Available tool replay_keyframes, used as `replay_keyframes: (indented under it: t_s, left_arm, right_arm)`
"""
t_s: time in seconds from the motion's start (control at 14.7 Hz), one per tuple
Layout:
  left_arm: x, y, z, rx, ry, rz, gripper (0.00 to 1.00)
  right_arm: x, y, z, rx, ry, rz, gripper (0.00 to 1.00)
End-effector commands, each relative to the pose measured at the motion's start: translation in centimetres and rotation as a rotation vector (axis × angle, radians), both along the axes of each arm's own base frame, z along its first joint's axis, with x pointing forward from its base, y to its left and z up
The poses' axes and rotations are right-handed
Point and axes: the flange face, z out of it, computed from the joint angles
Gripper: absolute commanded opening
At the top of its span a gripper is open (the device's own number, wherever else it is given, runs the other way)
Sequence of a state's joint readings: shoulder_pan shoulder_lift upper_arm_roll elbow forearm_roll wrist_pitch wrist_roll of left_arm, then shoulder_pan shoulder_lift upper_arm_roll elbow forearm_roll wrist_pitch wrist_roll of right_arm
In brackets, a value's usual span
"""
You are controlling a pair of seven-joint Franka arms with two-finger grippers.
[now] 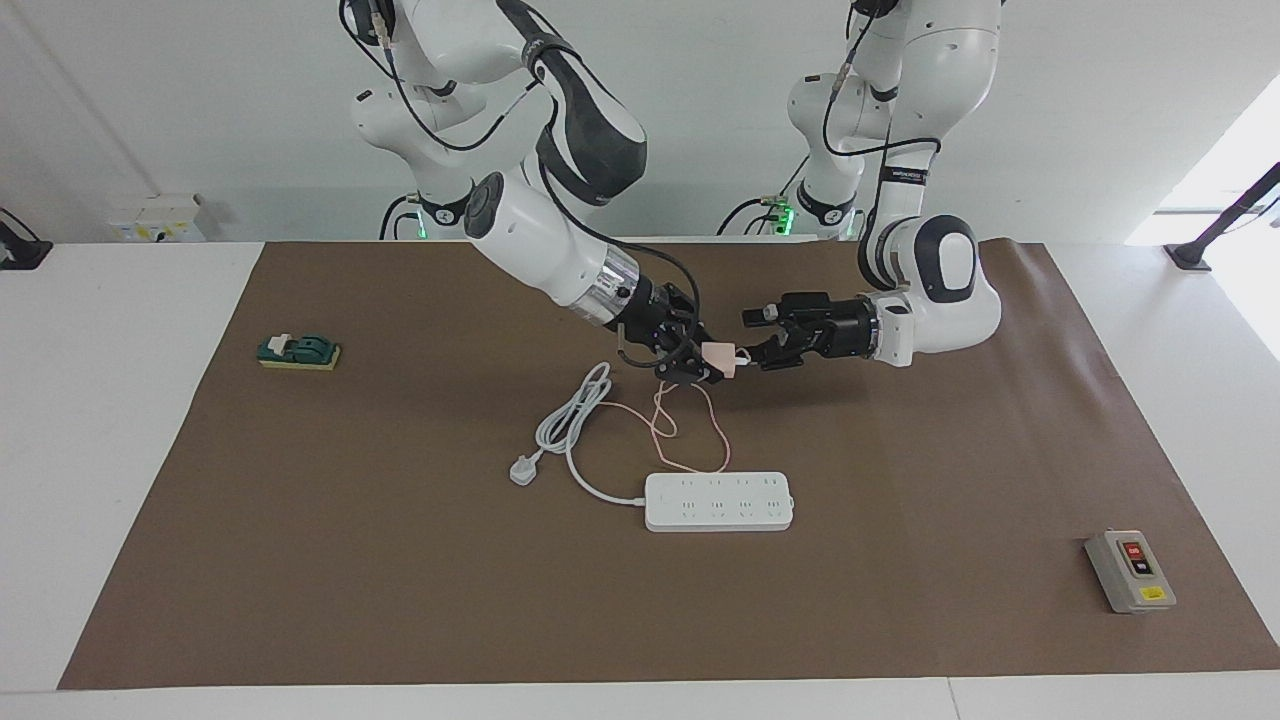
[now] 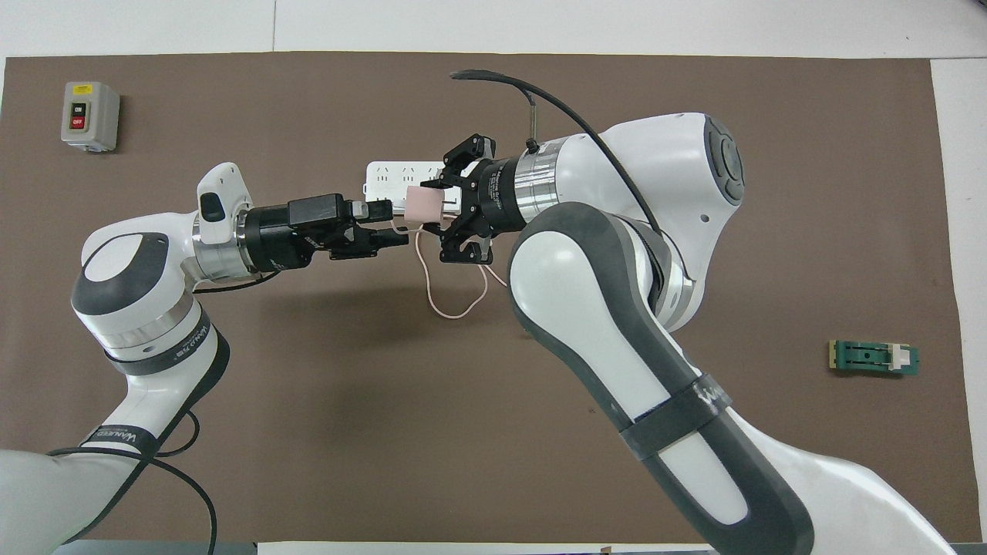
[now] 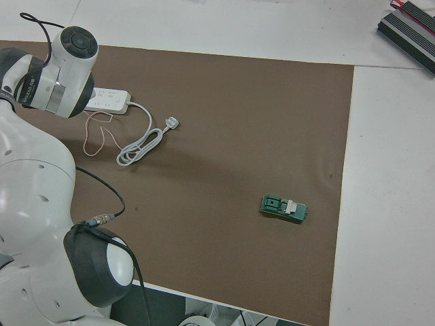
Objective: Plug charger into power strip
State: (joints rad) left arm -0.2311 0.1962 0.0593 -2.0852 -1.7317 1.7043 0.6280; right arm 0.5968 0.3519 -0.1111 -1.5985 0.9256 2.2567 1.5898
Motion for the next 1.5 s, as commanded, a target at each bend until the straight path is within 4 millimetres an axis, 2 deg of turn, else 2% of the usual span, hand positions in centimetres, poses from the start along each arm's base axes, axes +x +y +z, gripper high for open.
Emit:
replay_keyframes:
  t_s: [0.0,0.2,0.61,0.75,1.43]
  left_arm:
    - [0.4,-0.3,0.0,-0.021,0.005,-0.004,1.00]
    - [0.6,-0.2,0.2,-0.020,0.002,0.000,1.00]
    - [2.4,0.6,0.9,-0.014,-0.014,0.018,1.00]
    - [2.9,0.9,-0.1,-0.017,0.000,0.017,1.00]
    - [2.6,0.1,-0.2,-0.014,-0.003,0.001,1.00]
  right_arm:
    - [0.1,0.6,0.0,0.020,0.019,-0.018,0.00]
    - [0.1,0.8,-0.2,0.037,0.034,-0.035,0.00]
    - [-0.1,1.2,-0.2,0.036,0.019,-0.030,0.00]
    - [0.1,1.0,-0.1,0.037,0.015,-0.038,0.00]
    - [-0.1,1.3,-0.3,0.037,0.022,-0.035,0.00]
